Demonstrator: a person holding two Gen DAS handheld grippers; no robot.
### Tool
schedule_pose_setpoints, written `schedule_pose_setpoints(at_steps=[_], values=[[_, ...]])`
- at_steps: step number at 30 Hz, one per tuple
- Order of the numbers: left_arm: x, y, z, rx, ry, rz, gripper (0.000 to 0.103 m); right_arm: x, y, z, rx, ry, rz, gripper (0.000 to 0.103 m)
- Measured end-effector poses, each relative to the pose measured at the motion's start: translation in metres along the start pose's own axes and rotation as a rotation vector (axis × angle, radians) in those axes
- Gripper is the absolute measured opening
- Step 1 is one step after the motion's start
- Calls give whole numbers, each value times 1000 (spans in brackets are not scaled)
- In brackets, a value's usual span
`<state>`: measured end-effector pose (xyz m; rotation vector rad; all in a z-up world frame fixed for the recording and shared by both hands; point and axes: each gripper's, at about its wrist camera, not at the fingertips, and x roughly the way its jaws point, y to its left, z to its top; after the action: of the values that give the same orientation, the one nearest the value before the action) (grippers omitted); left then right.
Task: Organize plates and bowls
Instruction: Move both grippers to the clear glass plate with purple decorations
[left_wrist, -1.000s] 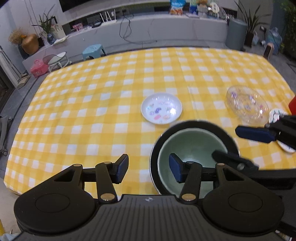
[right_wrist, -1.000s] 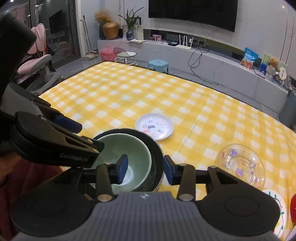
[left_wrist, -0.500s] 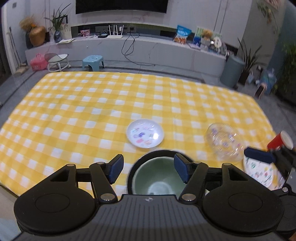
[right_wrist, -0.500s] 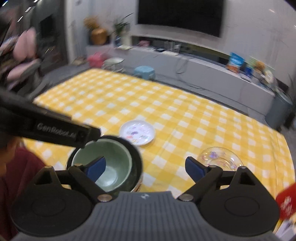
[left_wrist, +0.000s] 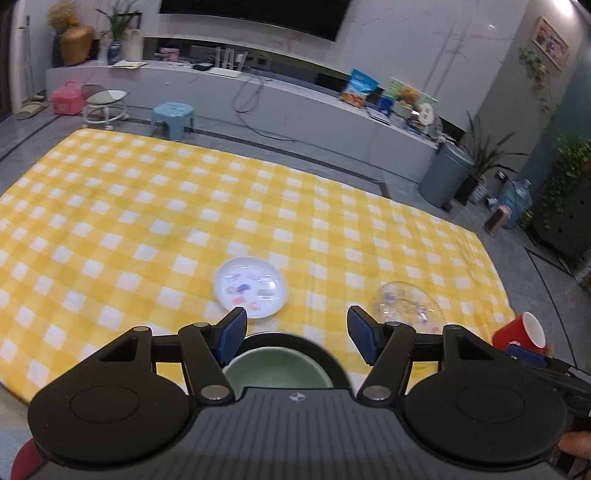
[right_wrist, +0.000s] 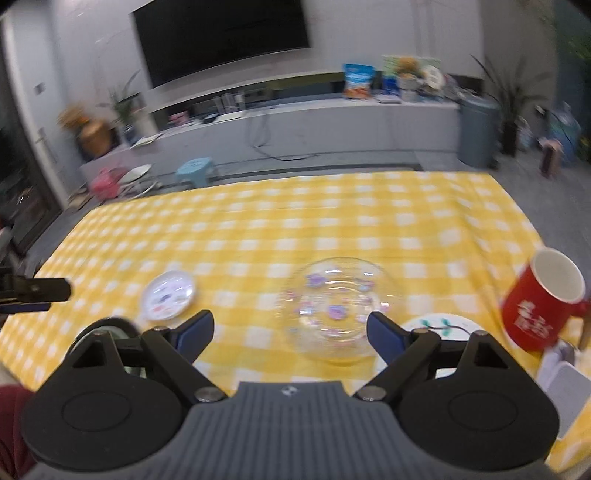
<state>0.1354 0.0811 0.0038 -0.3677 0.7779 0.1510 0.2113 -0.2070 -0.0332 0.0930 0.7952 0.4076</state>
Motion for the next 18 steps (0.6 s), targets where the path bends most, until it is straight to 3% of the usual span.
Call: schedule_pose_setpoints(at_steps=[11,16,18], values=[[29,-68,-17,153,66,-139,73,-5,-86,6,175,24,-86,88],[32,-76,-14,152,60,-153,72,0,-95,5,197,46,-78,88],[40,-89,-14,198,104,-198,72,0,-93,5,176,54,-96,88]])
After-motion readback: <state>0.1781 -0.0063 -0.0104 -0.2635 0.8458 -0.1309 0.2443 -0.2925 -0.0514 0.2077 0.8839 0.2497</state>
